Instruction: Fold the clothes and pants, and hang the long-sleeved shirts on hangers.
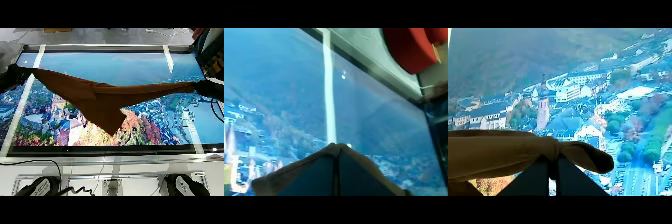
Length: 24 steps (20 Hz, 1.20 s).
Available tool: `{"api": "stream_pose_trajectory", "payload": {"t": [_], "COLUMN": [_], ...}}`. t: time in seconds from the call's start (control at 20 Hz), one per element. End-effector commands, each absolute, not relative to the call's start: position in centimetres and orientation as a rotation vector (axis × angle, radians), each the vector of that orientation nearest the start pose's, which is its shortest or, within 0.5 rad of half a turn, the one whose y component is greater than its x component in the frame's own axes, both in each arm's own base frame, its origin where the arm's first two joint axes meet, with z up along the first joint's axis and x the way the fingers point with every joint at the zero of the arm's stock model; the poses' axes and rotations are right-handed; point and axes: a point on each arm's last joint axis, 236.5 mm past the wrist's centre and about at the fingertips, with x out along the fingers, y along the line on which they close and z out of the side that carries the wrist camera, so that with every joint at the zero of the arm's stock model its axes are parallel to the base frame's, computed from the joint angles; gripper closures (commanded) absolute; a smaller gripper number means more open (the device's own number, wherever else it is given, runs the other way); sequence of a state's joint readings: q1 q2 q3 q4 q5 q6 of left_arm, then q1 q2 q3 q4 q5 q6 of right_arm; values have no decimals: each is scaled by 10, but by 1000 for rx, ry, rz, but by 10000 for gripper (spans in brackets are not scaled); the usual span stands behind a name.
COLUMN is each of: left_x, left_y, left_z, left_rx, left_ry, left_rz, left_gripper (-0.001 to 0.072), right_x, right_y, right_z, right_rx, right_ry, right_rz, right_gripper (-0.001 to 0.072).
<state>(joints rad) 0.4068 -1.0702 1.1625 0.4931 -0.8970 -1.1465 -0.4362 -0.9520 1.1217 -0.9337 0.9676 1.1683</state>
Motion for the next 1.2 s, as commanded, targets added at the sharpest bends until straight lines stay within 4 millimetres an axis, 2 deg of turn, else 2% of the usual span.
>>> {"api": "stream_pose_trajectory", "payload": {"t": [0.0, 0.1, 0.25, 0.5, 0.7, 0.95, 1.15], "left_x": [450, 455, 468, 504, 520, 525, 525], "left_y": [24, 21, 8, -12, -23, -24, -24], "left_z": [201, 188, 157, 106, 75, 45, 41], "left_rx": [-592, -604, -627, -643, -644, -659, -660], "left_ry": [481, 510, 583, 628, 655, 704, 712], "left_rz": [-214, -220, -241, -210, -186, -168, -167], "left_gripper": [695, 695, 695, 695, 694, 694, 694], "right_x": [401, 405, 410, 421, 429, 430, 422], "right_y": [-66, -68, -68, -75, -80, -81, -79], "right_z": [178, 168, 144, 111, 87, 52, 32], "right_rx": [293, 304, 332, 368, 393, 425, 434], "right_ry": [606, 627, 695, 758, 801, 877, 925], "right_rz": [43, 43, 56, 48, 39, 38, 34], "right_gripper": [695, 695, 695, 695, 695, 695, 694]}}
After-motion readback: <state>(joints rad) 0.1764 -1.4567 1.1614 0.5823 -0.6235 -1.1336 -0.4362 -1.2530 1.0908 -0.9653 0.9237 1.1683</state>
